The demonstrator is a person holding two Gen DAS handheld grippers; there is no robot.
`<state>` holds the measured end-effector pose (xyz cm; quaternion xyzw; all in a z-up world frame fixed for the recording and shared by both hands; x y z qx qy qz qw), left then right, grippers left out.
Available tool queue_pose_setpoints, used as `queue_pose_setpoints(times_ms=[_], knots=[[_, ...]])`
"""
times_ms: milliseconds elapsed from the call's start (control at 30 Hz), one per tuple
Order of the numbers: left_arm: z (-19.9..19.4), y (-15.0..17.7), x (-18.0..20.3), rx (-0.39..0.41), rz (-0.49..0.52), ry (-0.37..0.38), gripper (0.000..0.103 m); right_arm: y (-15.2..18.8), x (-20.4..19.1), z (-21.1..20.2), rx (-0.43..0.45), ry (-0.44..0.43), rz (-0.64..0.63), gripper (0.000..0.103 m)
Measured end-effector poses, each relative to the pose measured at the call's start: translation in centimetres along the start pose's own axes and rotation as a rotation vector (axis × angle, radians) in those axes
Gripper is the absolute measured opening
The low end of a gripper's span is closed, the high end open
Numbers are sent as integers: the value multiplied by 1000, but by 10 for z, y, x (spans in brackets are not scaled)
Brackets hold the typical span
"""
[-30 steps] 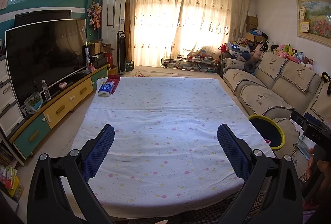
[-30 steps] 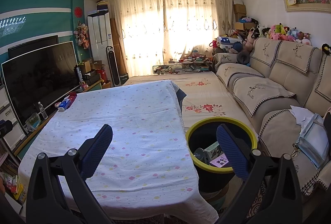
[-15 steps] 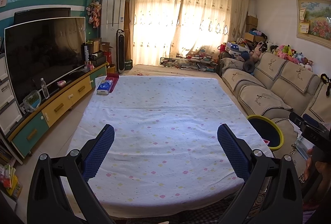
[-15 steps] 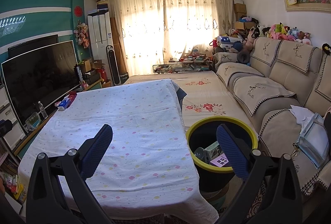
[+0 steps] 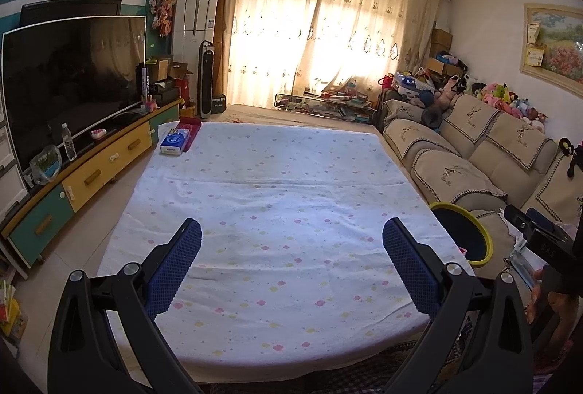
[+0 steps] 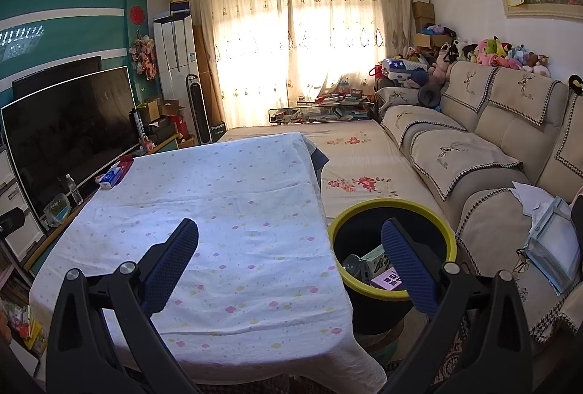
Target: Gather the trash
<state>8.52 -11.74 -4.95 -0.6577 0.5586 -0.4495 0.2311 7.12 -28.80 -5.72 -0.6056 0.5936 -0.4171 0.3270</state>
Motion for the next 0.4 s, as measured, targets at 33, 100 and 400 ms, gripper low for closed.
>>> queue_pose_setpoints(times_ms=[33, 100, 400], knots=[[2, 0, -1, -5, -2, -1, 98, 1, 0, 1, -4, 0, 0, 96], [8, -2, -4, -13, 1, -10, 98, 1, 0, 4, -13, -1, -3, 96], [106, -42, -44, -68, 29, -121, 98, -30, -31, 62, -52, -29, -133, 96]])
Point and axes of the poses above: each gripper's, at about its wrist camera, not at the fingertips, and z roughly the way its jaws point, x to its right, y to its underside, the point moved 6 cm from there along z, roughly the way its jaws point, and after that the axes turned 14 degrees about -z, right-handed, at the moved point
